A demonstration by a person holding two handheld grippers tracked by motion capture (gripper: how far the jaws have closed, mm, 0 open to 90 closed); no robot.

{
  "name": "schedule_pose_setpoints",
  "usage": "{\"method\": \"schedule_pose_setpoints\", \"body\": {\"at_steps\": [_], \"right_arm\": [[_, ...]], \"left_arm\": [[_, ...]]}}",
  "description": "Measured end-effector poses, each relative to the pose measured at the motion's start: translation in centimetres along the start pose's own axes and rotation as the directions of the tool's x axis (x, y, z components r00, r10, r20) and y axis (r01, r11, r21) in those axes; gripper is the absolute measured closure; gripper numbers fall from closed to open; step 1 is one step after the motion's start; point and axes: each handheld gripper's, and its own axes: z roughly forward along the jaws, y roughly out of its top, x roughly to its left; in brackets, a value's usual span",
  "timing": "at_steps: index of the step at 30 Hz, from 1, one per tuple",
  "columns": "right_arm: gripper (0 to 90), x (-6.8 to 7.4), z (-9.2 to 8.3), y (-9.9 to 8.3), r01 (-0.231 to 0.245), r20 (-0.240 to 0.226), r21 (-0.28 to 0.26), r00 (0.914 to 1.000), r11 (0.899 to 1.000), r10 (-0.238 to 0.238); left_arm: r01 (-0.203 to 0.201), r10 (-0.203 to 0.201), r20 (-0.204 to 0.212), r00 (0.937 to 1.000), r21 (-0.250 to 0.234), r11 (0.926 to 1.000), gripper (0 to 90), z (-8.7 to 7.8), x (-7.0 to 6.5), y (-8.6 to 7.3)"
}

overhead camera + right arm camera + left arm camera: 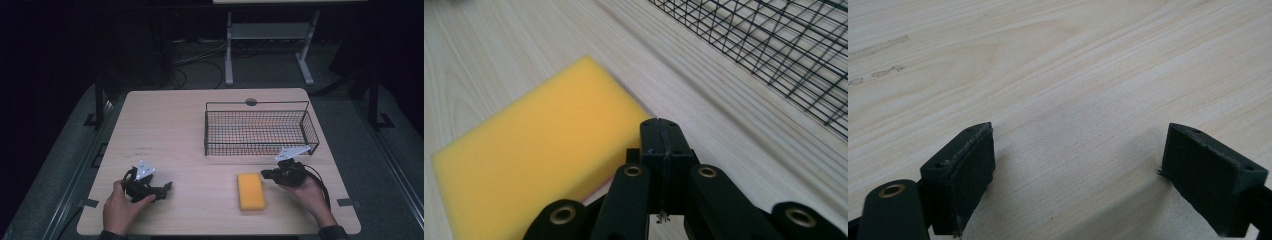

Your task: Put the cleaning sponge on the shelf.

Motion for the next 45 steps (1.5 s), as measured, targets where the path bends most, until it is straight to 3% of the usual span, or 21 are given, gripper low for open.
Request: {"method": "schedule_pose_setpoints", "body": {"at_steps": [21,45], "right_arm": [[89.5,1.4,2.1,2.0,0.042,-0.020,0.013,0.9989,0.999,-0.042],[89.5,3.5,4.7,4.0,0.085,-0.102,0.032,0.9915,0.996,-0.082]], "left_arm": [[0.000,0.000,0.000,1.0000,0.000,1.0000,12.9,0.0,0.0,0.0],[0.001,-0.001,0.000,1.0000,0.000,1.0000,12.9,0.0,0.0,0.0]]}}
